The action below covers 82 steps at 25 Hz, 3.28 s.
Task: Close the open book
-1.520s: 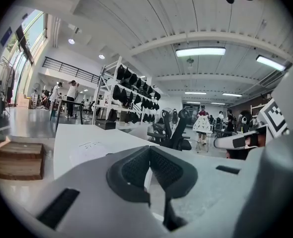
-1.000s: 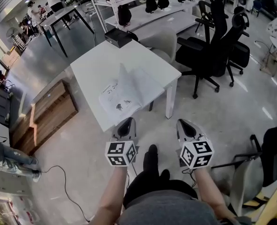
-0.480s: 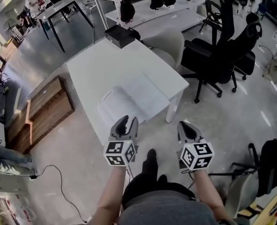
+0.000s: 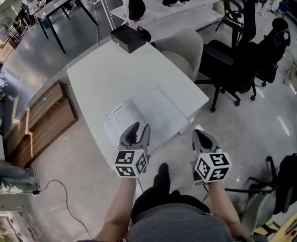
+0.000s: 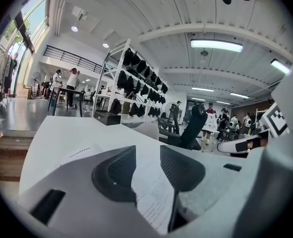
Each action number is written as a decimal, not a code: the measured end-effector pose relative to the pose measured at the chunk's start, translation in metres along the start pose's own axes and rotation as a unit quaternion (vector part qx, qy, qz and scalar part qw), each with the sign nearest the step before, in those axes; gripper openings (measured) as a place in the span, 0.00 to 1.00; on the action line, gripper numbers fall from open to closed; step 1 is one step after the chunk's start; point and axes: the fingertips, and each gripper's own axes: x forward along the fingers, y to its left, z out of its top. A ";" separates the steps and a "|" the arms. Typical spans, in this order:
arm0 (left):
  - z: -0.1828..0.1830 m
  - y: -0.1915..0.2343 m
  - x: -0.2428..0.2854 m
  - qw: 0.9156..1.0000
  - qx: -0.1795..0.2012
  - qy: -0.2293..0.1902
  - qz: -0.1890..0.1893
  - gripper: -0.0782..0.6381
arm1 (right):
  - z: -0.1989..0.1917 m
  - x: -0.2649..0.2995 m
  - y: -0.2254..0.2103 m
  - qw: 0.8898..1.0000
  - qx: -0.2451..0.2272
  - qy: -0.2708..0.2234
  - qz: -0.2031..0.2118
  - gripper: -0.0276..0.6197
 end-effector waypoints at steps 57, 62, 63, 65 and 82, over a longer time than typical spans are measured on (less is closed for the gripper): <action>-0.068 0.058 -0.081 0.891 -0.195 -0.029 0.408 0.30 | -0.009 0.162 0.087 0.900 -0.157 0.185 0.363 0.05; -0.095 0.054 -0.118 0.862 -0.249 -0.038 0.440 0.30 | -0.023 0.148 0.102 0.888 -0.173 0.202 0.376 0.05; -0.101 0.053 -0.124 0.858 -0.255 -0.036 0.445 0.30 | -0.026 0.146 0.105 0.885 -0.177 0.205 0.379 0.05; -0.115 0.049 -0.131 0.847 -0.272 -0.037 0.455 0.30 | -0.031 0.142 0.111 0.878 -0.187 0.209 0.387 0.05; -0.180 0.050 -0.139 0.799 -0.424 -0.079 0.419 0.30 | -0.054 0.127 0.120 0.872 -0.219 0.224 0.376 0.05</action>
